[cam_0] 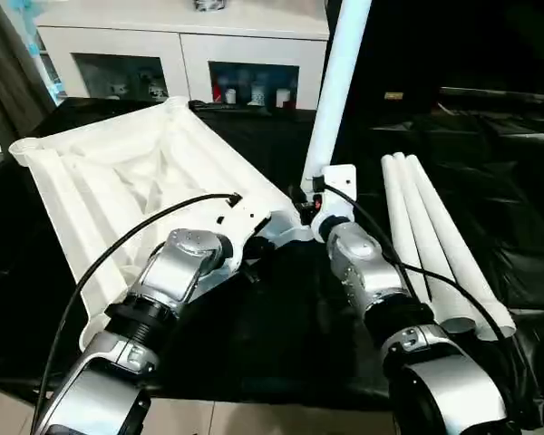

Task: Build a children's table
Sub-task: Insert table leg to table base

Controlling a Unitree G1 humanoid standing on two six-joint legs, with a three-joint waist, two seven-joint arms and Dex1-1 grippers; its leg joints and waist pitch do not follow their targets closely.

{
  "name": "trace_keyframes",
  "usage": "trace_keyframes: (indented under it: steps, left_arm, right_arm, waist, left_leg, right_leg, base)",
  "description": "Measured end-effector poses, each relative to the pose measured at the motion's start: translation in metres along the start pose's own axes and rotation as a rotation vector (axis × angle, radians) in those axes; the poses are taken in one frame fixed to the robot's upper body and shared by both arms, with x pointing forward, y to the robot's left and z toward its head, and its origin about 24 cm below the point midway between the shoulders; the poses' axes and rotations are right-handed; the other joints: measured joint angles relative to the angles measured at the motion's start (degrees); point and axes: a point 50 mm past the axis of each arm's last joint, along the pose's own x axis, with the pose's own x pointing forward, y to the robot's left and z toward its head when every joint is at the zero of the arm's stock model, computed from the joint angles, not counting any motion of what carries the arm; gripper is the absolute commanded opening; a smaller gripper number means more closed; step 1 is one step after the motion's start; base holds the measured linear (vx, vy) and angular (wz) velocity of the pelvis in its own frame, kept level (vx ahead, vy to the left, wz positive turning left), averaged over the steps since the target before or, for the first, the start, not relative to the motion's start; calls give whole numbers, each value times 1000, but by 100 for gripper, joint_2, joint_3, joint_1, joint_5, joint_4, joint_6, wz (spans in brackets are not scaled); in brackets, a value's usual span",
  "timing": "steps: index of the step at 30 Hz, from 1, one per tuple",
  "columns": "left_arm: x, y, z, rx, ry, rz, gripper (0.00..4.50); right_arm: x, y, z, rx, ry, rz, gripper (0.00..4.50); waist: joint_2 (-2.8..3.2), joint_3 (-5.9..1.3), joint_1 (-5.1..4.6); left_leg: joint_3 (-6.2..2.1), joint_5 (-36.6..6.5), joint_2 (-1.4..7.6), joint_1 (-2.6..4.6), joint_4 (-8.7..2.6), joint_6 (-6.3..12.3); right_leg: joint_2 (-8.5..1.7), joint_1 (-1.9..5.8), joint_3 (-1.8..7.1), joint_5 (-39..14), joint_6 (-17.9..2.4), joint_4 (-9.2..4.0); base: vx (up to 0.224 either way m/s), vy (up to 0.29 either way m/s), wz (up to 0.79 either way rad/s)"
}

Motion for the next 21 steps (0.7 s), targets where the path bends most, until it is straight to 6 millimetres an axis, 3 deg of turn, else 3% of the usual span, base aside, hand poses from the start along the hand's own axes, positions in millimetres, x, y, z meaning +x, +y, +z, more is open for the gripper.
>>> trace_keyframes:
  steps: [2,4,7,16,21]
  left_arm:
    - [0,0,0,1,0,0,0]
    - [0,0,0,0,-1,-2,0]
    - [-2,2,0,4,-1,2,0]
    - [-6,6,0,16,-5,5,0]
    - [-8,7,0,31,-15,-12,0]
  right_arm:
    - [0,0,0,2,-8,15,246]
    - [-1,-1,-4,19,2,32,246]
    - [-2,-1,-6,24,7,46,290]
    - [-3,-1,-3,58,-17,145,365]
    - [-11,-6,-2,35,-40,231,404]
  waist:
    - [-1,0,-1]
    - [5,5,-2]
    - [7,12,-3]
    - [11,36,-1]
    - [15,57,78]
  left_leg:
    - [0,0,0,-1,0,0]
    - [1,0,0,-5,-1,0]
    - [1,1,2,-9,-2,1]
    - [3,5,6,-19,1,10]
    - [4,18,8,-30,1,32]
  right_leg:
    - [0,-1,0,0,0,0]
    - [0,-4,-1,1,-1,0]
    - [1,-10,-2,1,-1,1]
    - [2,-20,-4,1,-1,3]
    - [2,-32,-6,1,-1,4]
  base:
    - [0,0,0]
    - [0,0,0]
    - [0,0,0]
    - [0,0,0]
    - [0,0,0]
